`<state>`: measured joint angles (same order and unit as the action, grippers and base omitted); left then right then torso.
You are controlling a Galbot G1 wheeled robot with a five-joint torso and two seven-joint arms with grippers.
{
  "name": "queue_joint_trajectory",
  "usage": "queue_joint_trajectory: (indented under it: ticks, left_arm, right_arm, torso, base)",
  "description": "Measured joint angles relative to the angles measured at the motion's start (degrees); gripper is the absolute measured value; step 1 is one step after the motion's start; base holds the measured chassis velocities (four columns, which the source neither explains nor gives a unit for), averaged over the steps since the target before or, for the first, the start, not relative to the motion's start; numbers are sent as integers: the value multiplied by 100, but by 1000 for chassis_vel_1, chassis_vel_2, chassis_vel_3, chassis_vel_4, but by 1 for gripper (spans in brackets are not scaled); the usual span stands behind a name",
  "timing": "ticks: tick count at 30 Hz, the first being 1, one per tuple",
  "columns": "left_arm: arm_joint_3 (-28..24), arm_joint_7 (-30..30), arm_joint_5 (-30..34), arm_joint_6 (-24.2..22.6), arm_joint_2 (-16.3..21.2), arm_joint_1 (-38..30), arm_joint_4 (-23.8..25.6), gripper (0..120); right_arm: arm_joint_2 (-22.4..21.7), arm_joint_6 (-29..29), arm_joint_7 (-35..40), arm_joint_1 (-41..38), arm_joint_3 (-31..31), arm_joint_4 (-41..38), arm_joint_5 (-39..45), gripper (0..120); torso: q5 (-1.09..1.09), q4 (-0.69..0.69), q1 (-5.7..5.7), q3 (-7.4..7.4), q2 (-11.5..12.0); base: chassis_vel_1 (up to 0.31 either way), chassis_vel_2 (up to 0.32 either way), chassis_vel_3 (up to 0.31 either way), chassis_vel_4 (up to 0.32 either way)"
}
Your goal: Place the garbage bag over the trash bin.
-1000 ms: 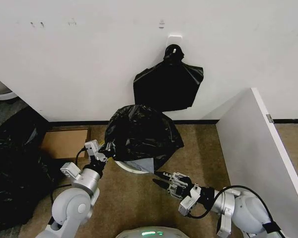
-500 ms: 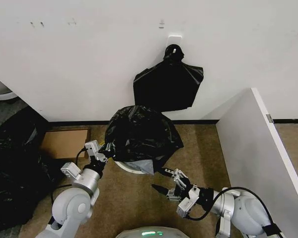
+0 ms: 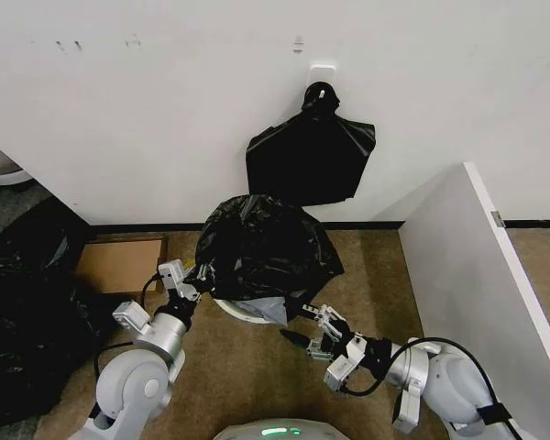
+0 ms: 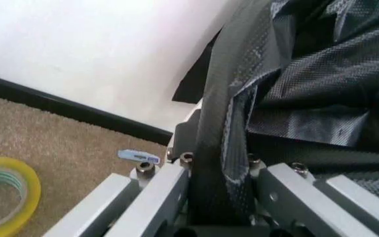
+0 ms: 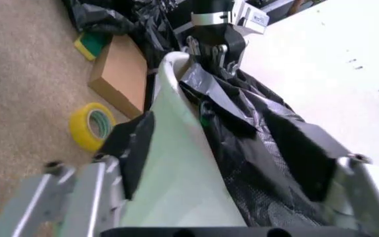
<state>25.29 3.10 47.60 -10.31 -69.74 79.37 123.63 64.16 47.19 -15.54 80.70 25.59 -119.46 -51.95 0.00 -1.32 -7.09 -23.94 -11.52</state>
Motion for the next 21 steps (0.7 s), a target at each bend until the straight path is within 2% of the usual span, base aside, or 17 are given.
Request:
queue_joint_trajectory:
  ticks: [3,4,10,12,17,21]
  left_arm:
    - [0,0,-8,-2,-3,6,8,0]
    - [0,0,-8,-2,-3,6,8,0]
    - [-5,0,-18,-6,-14,6,9,0]
    - [-6,0,-20,-6,-15,6,9,0]
    - [-7,0,-31,-7,-15,1,-12,0]
    - [-7,1,-34,-7,-15,-6,-38,0]
  right_arm:
    - [-16,-1,0,3,24,0,39,51]
    - [-16,-1,0,3,24,0,39,51]
    - [-47,-3,-4,36,81,-4,101,25]
    - [-52,-4,-8,38,90,-3,117,23]
    - [-74,-4,-28,58,101,0,228,1]
    - [-79,-7,-58,66,67,8,324,0]
  torso:
    - [0,0,0,0,0]
    - [0,0,0,0,0]
    - [0,0,0,0,0]
    - [0,0,0,0,0]
    - [0,-1,0,0,0]
    - [0,0,0,0,0]
  base:
    - [0,0,0,0]
    - [0,0,0,0]
    - [0,0,0,0]
    - [0,0,0,0]
    - [0,0,0,0]
    - [0,0,0,0]
